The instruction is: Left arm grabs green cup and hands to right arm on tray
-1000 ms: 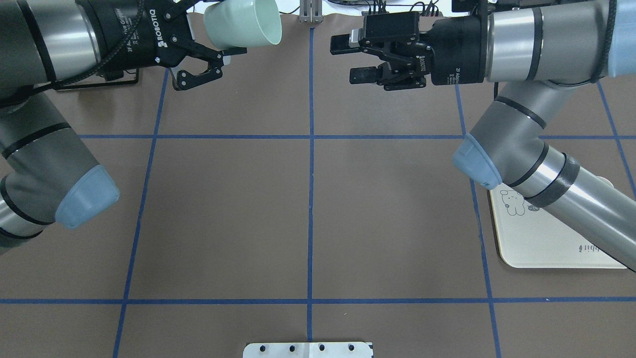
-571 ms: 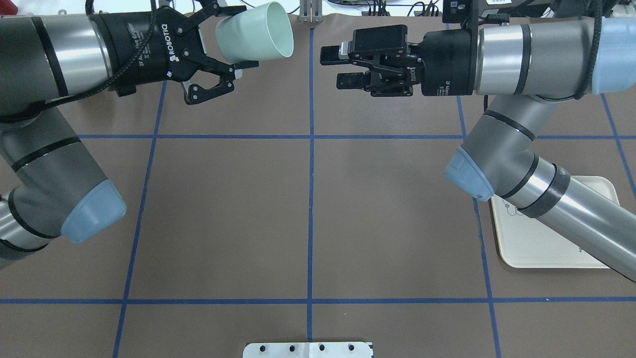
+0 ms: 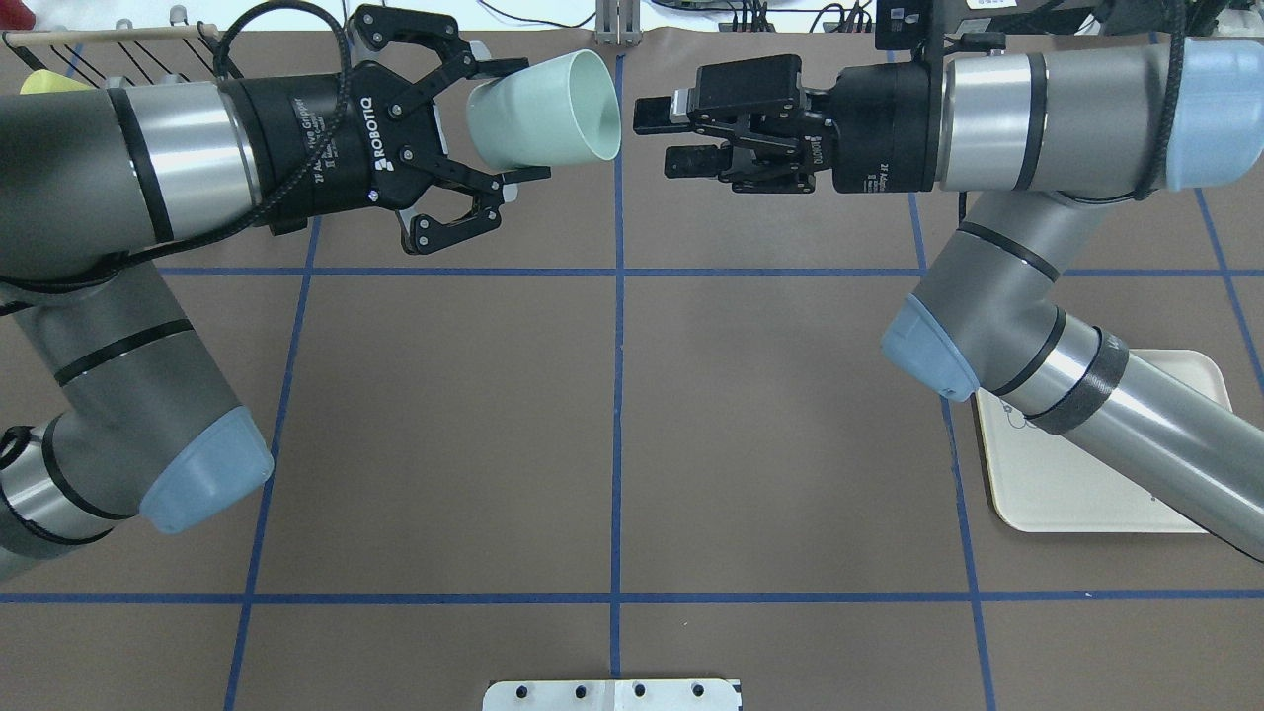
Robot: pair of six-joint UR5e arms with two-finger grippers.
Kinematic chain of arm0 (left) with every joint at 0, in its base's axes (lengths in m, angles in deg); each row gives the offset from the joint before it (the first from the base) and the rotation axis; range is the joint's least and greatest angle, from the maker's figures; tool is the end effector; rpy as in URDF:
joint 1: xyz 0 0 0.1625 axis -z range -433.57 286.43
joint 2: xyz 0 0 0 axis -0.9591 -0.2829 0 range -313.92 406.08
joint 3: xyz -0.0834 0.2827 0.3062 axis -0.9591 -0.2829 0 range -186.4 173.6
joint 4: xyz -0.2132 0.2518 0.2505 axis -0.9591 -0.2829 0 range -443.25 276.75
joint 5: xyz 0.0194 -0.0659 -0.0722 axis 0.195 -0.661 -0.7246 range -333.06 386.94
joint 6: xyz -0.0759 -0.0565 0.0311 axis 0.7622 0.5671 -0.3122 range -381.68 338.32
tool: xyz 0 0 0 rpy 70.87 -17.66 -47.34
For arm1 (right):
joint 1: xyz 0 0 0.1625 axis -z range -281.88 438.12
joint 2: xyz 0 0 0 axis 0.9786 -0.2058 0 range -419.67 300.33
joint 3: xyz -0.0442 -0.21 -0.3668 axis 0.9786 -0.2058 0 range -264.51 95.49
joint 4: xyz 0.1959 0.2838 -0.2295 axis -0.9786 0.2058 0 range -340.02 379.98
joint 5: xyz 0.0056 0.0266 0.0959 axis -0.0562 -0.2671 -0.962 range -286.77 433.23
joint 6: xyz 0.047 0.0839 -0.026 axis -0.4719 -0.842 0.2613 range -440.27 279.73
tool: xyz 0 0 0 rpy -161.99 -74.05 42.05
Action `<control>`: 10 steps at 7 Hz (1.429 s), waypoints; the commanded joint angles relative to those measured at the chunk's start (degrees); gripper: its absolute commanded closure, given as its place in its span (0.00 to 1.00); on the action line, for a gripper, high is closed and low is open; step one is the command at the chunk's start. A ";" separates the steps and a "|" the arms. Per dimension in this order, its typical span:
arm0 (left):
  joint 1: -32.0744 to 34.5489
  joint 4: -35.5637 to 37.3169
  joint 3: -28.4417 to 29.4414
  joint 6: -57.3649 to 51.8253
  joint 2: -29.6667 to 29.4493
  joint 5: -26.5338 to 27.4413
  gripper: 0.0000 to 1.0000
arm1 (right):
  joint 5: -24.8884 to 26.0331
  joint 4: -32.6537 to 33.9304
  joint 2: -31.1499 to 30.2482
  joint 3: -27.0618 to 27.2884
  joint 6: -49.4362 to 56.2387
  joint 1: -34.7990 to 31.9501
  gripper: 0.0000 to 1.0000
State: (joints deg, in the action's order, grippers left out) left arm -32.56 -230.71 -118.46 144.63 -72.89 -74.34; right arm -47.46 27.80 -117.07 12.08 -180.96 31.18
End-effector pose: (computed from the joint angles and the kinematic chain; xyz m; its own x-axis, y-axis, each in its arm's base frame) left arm 0.3129 -0.4229 0.1038 -0.5459 -0.7879 -0.2849 -0.1134 0.4064 -0.9067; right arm -0.3181 -0.4611 0.1429 -0.4107 -0.2058 0.8883 -0.2592 0.9604 0.1027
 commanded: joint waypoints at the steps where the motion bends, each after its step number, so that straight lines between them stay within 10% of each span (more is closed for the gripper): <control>1: -1.45 0.07 -0.35 0.16 -0.82 1.25 0.50 | 0.01 0.00 -0.07 -0.18 -0.04 0.09 0.39; 10: -3.39 0.59 0.53 -0.01 -1.79 3.54 0.50 | -0.16 0.00 -0.16 -0.26 1.02 1.15 0.63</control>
State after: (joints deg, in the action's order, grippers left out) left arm -35.89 -230.15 -118.05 144.64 -74.61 -70.80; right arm -47.57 27.80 -117.22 11.82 -180.05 32.34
